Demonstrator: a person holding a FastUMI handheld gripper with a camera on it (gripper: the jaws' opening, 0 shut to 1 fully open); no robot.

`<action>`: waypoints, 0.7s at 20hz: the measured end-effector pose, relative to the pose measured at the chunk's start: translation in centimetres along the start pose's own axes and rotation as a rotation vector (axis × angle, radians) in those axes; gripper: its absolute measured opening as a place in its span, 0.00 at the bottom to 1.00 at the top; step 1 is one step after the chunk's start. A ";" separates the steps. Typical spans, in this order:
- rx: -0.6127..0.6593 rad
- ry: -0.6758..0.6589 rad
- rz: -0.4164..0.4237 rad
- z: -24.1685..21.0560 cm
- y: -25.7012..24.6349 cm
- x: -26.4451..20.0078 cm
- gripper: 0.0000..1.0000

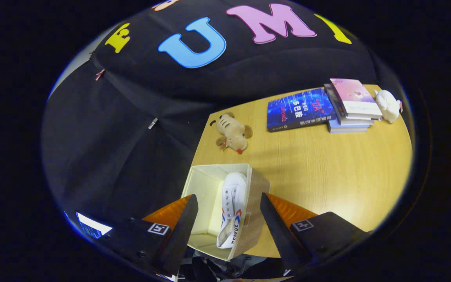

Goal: Open the storage box then place both shoes into the box .Put the left shoe in first, then the right shoe, with the right side of both shoes facing outward in a uniform manner.

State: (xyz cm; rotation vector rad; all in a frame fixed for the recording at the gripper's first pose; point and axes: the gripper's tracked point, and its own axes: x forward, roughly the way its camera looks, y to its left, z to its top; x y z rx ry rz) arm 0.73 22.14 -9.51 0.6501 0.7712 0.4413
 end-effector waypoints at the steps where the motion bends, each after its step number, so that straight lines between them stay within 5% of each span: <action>1: -0.024 -0.037 -0.012 0.8 -0.5 -0.8 0.97; 14: -0.340 -0.616 -0.274 14.2 -5.9 -17.7 0.97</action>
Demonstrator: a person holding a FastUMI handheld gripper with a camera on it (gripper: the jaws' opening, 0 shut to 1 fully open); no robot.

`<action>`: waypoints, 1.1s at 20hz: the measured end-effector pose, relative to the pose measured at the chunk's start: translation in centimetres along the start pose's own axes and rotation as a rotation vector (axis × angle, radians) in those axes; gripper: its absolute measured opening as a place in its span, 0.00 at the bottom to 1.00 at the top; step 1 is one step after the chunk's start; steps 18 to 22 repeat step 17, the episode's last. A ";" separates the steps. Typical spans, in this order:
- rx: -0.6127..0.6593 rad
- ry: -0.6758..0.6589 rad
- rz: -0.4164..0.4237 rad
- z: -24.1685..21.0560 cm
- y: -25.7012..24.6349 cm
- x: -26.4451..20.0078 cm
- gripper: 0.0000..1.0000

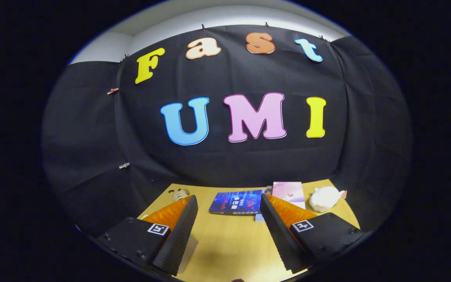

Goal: Open the storage box then place both shoes into the box .Put the left shoe in first, then the right shoe, with the right side of both shoes facing outward in a uniform manner.

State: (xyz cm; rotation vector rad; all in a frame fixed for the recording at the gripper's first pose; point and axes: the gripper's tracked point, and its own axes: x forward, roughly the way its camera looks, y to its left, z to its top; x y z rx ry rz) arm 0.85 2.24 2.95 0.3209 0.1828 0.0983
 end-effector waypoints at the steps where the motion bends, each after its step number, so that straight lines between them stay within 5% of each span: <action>1: -0.006 -0.018 -0.011 0.8 -0.8 -0.4 0.98; 10: -0.109 -0.158 -0.084 5.9 -6.8 -2.9 0.98; 22: -0.114 -0.168 -0.072 6.3 -8.5 -3.6 0.98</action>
